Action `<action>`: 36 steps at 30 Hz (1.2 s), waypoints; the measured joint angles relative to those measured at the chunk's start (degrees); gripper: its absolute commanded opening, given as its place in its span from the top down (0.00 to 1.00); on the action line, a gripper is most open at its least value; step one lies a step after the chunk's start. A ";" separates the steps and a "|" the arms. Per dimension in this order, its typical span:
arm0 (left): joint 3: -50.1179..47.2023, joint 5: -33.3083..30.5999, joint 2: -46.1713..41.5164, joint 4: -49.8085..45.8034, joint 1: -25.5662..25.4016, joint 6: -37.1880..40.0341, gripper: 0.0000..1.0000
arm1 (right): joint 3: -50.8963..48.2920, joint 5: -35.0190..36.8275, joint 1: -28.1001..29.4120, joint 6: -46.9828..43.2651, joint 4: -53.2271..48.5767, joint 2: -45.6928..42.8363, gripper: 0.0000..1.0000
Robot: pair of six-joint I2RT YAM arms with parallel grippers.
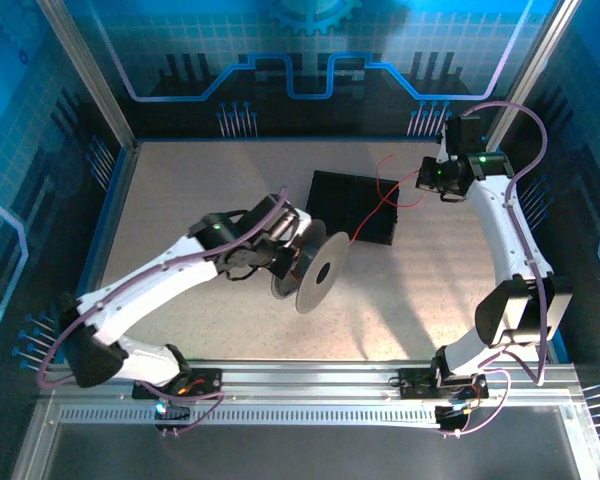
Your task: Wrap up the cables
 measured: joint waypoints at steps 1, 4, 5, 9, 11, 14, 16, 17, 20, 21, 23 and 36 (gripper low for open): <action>-0.26 -1.33 1.38 0.61 0.02 0.00 1.00 | 0.15 -0.46 0.20 -0.11 -0.42 0.00 1.00; -0.31 -3.23 3.37 1.03 -0.07 0.04 1.00 | 0.24 -1.16 1.57 -0.33 -0.98 0.02 1.00; -0.31 -3.61 3.48 0.83 -0.07 0.11 1.00 | 0.70 -1.33 2.29 -0.37 -1.27 0.11 1.00; -0.15 -4.28 3.58 0.31 -0.09 0.94 1.00 | 5.81 -1.62 5.77 -0.37 -2.36 1.20 1.00; 0.02 -4.85 3.96 0.26 -0.09 1.05 1.00 | 9.94 -2.27 8.31 -0.35 -2.89 1.73 1.00; 0.13 -6.10 4.59 0.61 -0.04 1.03 1.00 | 16.44 -3.43 12.76 -0.31 -3.69 2.21 1.00; 0.13 -6.56 4.92 1.05 0.50 0.85 1.00 | 20.00 -4.02 16.37 -0.33 -4.59 2.21 1.00; 0.13 -6.67 5.01 1.14 0.96 0.79 1.00 | 21.57 -4.15 18.53 -0.33 -4.96 2.21 1.00; 0.13 -6.78 5.01 0.57 3.63 -0.48 1.00 | 23.39 -4.13 24.79 -0.33 -5.11 1.88 1.00; 0.13 -6.84 5.01 0.26 4.76 -0.81 1.00 | 23.39 -4.09 26.62 -0.31 -5.09 1.62 1.00; 0.13 -7.17 5.01 -0.83 7.48 -2.05 1.00 | 23.32 -3.91 30.38 -0.26 -4.94 0.92 1.00; 6.01 -6.56 5.03 -3.63 21.81 -8.15 1.00 | 14.32 -2.36 50.95 2.40 0.20 -5.42 1.00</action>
